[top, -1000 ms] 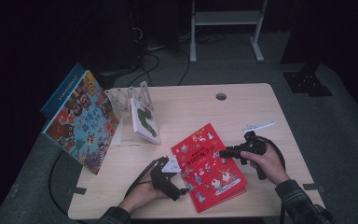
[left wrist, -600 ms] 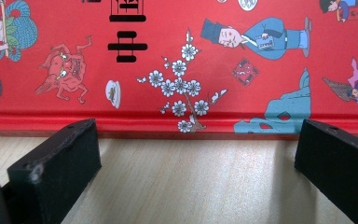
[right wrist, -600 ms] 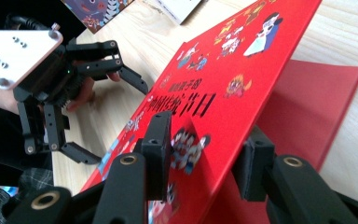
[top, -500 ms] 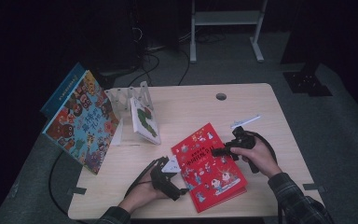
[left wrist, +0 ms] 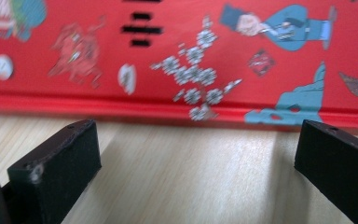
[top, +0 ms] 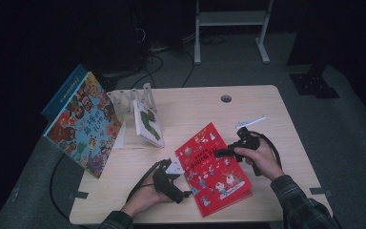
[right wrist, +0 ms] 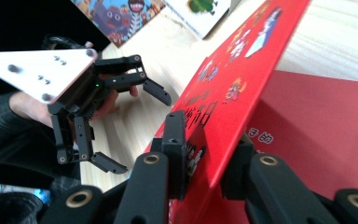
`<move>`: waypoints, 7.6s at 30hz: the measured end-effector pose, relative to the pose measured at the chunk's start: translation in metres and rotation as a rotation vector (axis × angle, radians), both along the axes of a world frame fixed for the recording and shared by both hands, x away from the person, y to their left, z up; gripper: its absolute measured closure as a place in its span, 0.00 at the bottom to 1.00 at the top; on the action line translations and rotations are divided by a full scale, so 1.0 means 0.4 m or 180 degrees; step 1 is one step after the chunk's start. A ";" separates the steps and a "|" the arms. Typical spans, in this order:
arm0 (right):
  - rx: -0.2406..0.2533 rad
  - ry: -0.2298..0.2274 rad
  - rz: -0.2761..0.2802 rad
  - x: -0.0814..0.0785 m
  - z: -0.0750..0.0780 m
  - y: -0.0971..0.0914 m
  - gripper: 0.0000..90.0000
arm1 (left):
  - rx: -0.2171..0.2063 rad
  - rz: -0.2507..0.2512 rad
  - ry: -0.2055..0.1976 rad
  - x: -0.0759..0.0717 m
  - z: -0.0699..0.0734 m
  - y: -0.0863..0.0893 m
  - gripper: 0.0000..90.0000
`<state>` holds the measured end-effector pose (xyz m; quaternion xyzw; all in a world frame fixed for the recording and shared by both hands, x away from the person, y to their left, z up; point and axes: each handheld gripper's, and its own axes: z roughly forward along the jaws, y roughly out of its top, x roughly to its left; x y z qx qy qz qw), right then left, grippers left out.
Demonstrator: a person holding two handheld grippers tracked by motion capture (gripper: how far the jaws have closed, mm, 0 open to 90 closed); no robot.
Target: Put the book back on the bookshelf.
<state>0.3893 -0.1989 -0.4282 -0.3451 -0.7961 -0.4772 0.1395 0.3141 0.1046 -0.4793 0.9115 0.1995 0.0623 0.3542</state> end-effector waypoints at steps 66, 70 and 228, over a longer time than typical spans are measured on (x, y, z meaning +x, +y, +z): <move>0.0527 -0.0918 -0.0135 -0.080 0.119 -0.022 0.86 | -0.2079 0.0341 -0.0149 0.098 0.235 0.072 0.42; 0.0548 -0.0924 -0.0135 -0.083 0.120 -0.023 0.86 | -0.2062 0.0325 -0.0195 0.093 0.250 0.072 0.43; -0.1688 -0.0957 -0.1252 0.014 -0.120 -0.157 0.22 | -0.2049 0.0666 -0.0885 0.025 0.426 0.232 0.89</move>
